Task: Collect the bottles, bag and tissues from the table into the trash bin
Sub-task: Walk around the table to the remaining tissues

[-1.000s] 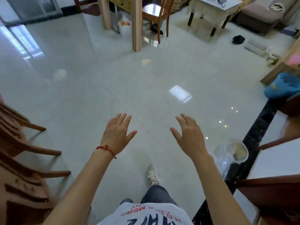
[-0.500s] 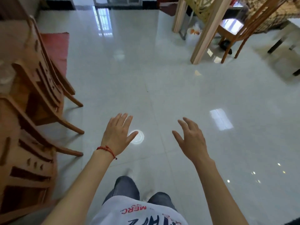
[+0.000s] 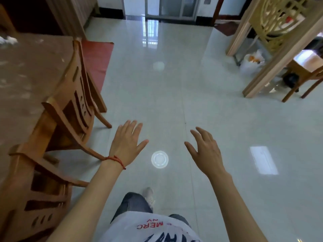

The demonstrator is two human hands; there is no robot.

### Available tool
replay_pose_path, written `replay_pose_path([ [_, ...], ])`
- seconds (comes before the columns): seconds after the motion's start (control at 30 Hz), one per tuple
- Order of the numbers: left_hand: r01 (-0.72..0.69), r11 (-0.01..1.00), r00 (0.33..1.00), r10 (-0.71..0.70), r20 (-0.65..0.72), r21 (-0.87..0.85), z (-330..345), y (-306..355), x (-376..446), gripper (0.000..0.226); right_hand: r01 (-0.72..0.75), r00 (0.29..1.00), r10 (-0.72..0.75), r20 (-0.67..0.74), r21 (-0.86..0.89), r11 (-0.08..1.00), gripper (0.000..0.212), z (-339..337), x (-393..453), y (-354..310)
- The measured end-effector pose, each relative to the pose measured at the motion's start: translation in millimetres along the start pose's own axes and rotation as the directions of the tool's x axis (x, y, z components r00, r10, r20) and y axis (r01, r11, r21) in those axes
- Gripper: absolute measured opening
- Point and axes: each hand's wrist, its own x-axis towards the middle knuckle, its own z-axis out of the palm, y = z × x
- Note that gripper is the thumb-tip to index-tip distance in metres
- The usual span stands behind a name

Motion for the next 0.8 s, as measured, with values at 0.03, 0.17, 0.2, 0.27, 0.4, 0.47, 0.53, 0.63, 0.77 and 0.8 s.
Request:
replay_pose_path([
  [0.03,0.002,1.000,1.000,-0.002,0.006,-0.003,-3,-5,15,0.063,0.003,1.000,-0.003,0.004,0.006,1.000,0.044,2,16,-2],
  [0.17,0.027,0.999,0.999,-0.026,0.025,-0.030,-10,-22,68,0.063,-0.015,0.998,0.014,0.066,0.012,1.000,0.046,9,71,-5],
  [0.2,0.037,0.998,0.999,-0.036,0.032,-0.041,-11,-24,81,0.063,-0.011,0.997,0.010,0.076,0.014,1.000,0.047,11,85,-4],
  [0.27,0.053,0.997,0.998,-0.050,0.047,-0.051,-11,-29,109,0.063,-0.004,0.995,0.001,0.100,0.021,1.000,0.048,13,115,-1],
  [0.4,0.077,0.997,0.996,-0.076,0.054,-0.028,-9,-39,171,0.062,0.003,0.991,-0.008,0.133,0.038,0.999,0.048,21,185,14],
  [0.47,0.100,0.995,0.994,-0.099,0.055,-0.021,-8,-42,209,0.063,0.019,0.992,-0.025,0.125,0.051,0.999,0.048,23,226,20],
  [0.53,0.121,0.992,0.992,-0.119,0.040,-0.041,-14,-43,248,0.063,0.035,0.992,-0.043,0.118,0.065,0.997,0.047,22,267,25],
  [0.63,0.128,0.991,0.991,-0.127,0.039,-0.037,-28,-44,307,0.063,0.071,0.992,-0.078,0.098,0.075,0.995,0.046,15,330,30],
  [0.77,0.145,0.988,0.989,-0.146,-0.017,-0.061,-41,-55,370,0.067,0.121,0.986,-0.125,0.110,0.042,0.992,0.046,5,403,36],
  [0.8,0.149,0.988,0.989,-0.150,-0.015,-0.049,-42,-59,383,0.068,0.131,0.985,-0.134,0.108,0.035,0.991,0.046,4,420,37],
])
